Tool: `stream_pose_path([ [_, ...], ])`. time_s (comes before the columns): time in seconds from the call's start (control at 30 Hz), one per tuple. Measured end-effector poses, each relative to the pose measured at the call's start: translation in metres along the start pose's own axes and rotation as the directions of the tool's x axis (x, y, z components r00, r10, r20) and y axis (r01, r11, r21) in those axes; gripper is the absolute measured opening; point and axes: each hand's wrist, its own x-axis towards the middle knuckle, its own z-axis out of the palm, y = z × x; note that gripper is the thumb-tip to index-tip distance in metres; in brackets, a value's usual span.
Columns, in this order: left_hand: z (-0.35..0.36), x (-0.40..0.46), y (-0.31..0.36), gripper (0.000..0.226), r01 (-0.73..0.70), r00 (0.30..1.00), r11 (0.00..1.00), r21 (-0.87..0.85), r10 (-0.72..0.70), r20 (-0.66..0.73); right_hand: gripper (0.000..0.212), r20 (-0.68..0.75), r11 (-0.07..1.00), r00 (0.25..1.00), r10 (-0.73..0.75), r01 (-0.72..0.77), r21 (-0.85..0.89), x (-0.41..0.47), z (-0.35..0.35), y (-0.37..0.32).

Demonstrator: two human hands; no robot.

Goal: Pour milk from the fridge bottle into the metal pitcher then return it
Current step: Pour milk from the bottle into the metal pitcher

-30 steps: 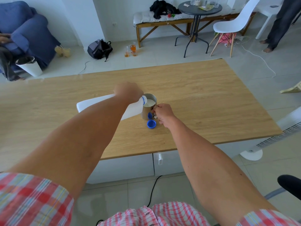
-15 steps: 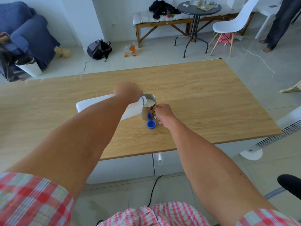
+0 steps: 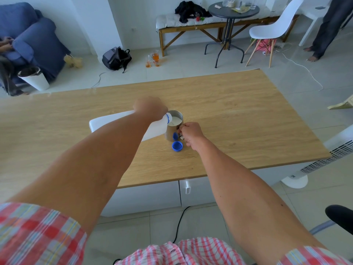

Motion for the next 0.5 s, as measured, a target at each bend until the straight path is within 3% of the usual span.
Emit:
stream_pose_path([
  [0.5, -0.0004, 0.0005, 0.0003, 0.026, 0.001, 1.0, 1.0, -0.003, -0.001, 0.004, 0.022, 0.0, 1.0, 1.0, 0.007, -0.007, 0.008, -0.0019, -0.0003, -0.0007],
])
